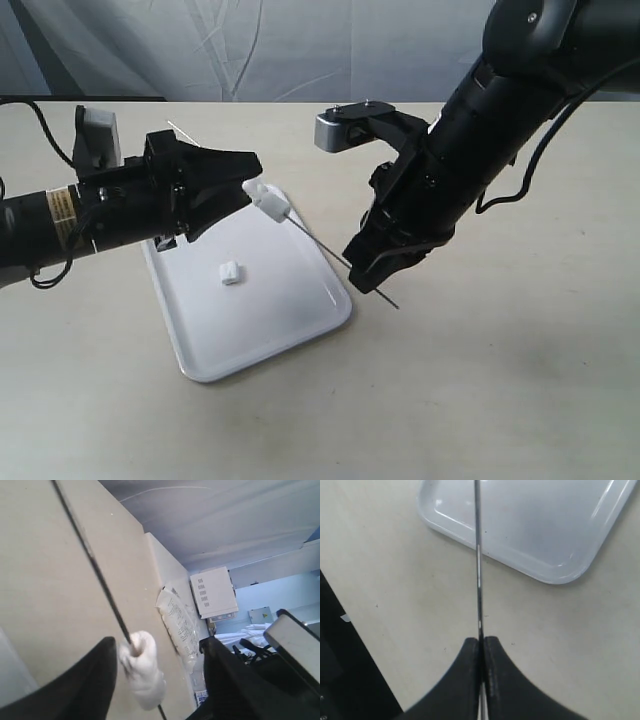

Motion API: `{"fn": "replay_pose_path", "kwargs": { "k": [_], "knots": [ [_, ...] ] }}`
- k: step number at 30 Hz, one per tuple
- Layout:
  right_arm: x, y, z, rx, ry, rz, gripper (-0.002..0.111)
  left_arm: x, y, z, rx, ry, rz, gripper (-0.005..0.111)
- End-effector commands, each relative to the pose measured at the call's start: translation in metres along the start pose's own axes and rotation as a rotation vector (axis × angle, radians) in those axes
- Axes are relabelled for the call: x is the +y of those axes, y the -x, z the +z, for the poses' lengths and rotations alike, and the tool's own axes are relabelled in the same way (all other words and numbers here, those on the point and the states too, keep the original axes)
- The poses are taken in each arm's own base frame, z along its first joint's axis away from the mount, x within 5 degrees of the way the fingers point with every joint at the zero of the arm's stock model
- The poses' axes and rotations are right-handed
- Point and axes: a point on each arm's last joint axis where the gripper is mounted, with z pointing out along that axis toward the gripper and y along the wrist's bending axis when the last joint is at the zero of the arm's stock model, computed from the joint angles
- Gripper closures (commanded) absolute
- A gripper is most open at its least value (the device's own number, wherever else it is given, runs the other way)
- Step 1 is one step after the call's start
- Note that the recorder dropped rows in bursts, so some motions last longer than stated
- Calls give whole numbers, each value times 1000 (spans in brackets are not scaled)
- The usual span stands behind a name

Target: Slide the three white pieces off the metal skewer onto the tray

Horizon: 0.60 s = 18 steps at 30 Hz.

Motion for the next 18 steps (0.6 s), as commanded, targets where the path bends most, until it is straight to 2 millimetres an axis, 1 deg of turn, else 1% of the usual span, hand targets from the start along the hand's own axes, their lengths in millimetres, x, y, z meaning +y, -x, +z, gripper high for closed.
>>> {"fn": "replay_pose_path", "kwargs": {
  "k": [1,5,13,16,18],
  "knots": [
    [2,0,-2,-9,1,-6,109,1,-2,1,30,38,14,56],
    [2,0,-2,-11,3,-4,109,1,-3,1,32,38,9,58],
    [2,0,-2,-12,5,-3,109,1,0,1,5,35,-3,70],
    [2,0,-2,-15,8,-1,109,1,1,1,-4,34,-7,79],
    [3,0,-2,-18,13,2,109,1,1,1,-6,34,-6,82]
  ]
}}
